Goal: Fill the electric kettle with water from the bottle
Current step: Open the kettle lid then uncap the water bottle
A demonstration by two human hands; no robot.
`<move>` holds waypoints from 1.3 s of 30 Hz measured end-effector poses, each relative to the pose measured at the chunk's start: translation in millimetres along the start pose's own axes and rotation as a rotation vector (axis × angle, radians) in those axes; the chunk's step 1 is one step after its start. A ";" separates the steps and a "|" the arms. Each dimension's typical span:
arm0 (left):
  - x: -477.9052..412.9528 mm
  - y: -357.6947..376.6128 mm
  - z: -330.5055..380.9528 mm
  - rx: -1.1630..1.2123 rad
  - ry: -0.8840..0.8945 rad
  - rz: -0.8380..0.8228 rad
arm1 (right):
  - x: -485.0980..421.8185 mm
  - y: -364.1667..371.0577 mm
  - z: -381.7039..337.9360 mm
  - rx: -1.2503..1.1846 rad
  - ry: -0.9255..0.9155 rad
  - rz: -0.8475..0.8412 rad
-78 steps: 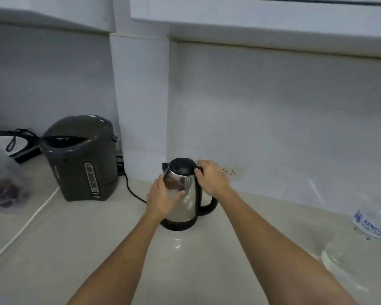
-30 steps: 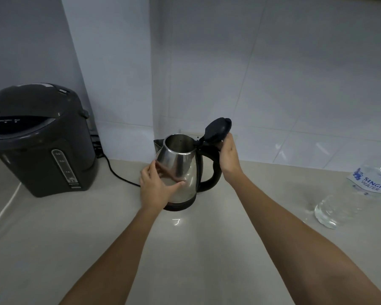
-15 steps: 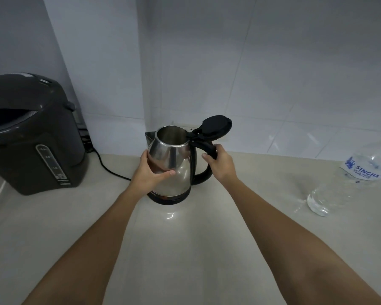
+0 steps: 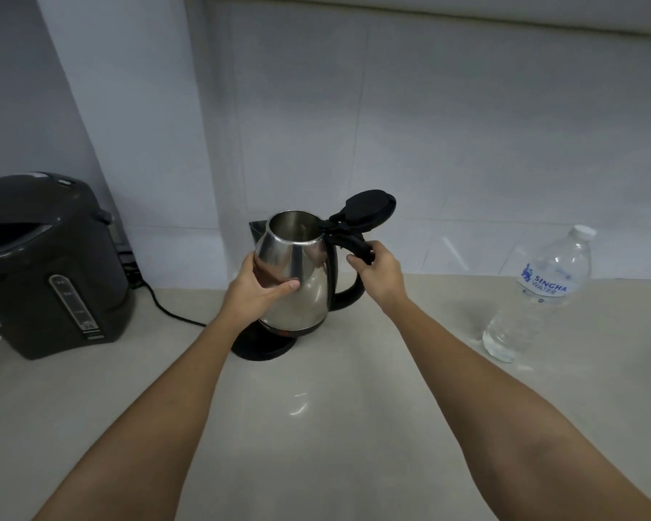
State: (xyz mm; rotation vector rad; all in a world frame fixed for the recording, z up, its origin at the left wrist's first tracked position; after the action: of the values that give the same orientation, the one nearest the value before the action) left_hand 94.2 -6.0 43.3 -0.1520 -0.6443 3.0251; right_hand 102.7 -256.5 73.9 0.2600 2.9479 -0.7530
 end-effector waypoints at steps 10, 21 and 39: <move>39.4 115.3 44.2 0.039 -0.004 -0.073 | 48.1 -115.9 55.4 0.041 0.041 0.076; 97.7 214.9 35.1 0.049 -0.121 -0.103 | 93.2 -172.7 143.6 0.055 0.135 0.033; 105.4 233.5 25.7 -0.115 -0.172 -0.185 | 112.6 -173.0 167.6 0.027 0.134 -0.072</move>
State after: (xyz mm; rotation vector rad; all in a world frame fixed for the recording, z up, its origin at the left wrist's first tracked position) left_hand -18.8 -222.6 -37.9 0.1577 -0.7970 2.8444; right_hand -32.8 -470.9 -6.1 0.2147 3.0897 -0.8159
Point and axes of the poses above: each hand's wrist, its own x-axis away from the middle knuckle, its own y-axis out of the palm, z = x × y, the point moved 9 cm from there along -x, towards the middle knuckle, and after that the axes turned 6 degrees about -z, right-handed, at the moved point
